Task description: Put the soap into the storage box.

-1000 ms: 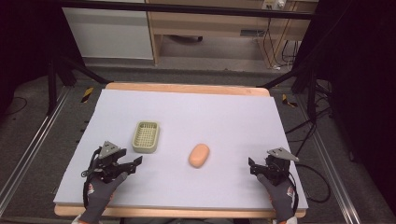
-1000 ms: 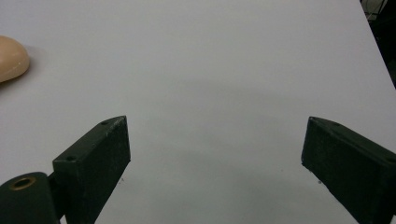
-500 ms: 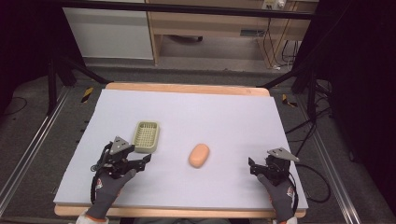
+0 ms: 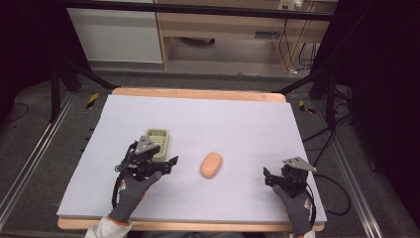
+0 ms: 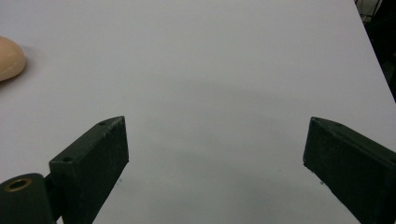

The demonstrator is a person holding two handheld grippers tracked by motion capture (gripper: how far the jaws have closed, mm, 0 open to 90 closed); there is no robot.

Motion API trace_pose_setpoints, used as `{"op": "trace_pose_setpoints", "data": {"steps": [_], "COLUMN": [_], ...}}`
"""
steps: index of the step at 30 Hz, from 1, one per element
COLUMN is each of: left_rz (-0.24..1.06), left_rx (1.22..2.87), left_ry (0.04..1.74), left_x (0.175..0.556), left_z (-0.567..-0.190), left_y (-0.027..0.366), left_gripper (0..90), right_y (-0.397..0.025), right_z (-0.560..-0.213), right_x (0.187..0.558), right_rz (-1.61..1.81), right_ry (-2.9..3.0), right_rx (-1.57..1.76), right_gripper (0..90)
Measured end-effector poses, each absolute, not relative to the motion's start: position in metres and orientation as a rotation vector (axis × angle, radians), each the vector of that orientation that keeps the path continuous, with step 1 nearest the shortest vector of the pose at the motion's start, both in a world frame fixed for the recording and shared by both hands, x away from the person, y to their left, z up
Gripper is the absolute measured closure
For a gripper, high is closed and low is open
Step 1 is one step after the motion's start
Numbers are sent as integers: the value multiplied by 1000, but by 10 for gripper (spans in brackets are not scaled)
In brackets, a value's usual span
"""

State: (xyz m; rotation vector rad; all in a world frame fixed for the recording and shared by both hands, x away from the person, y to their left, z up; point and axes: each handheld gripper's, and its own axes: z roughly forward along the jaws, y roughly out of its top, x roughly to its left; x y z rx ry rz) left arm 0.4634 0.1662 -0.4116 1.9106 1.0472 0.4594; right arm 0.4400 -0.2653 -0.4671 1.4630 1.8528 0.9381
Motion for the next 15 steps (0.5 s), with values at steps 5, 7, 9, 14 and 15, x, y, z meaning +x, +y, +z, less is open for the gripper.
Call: {"op": "trace_pose_setpoints", "data": {"steps": [5, 7, 9, 14, 15], "left_rz": [455, 453, 450, 441, 440], "left_rx": [1914, 1921, 1928, 1941, 1947], "left_ry": [1034, 1028, 1023, 1024, 1025], "left_x": [468, 469, 469, 471, 471], "left_z": [-410, -410, -411, -417, -419], "left_y": [153, 149, 147, 144, 142], "left_gripper": [231, 231, 230, 229, 229], "right_y": [-265, -265, -265, -265, -264], "right_z": [-467, -467, -467, -467, -466], "right_x": [440, 440, 440, 441, 441], "right_rz": [932, 931, 929, 926, 929], "right_ry": [1855, 1855, 1854, 1852, 1853], "right_rx": [1460, 1460, 1460, 1458, 1460], "right_gripper": [72, 72, 71, 71, 72]}}
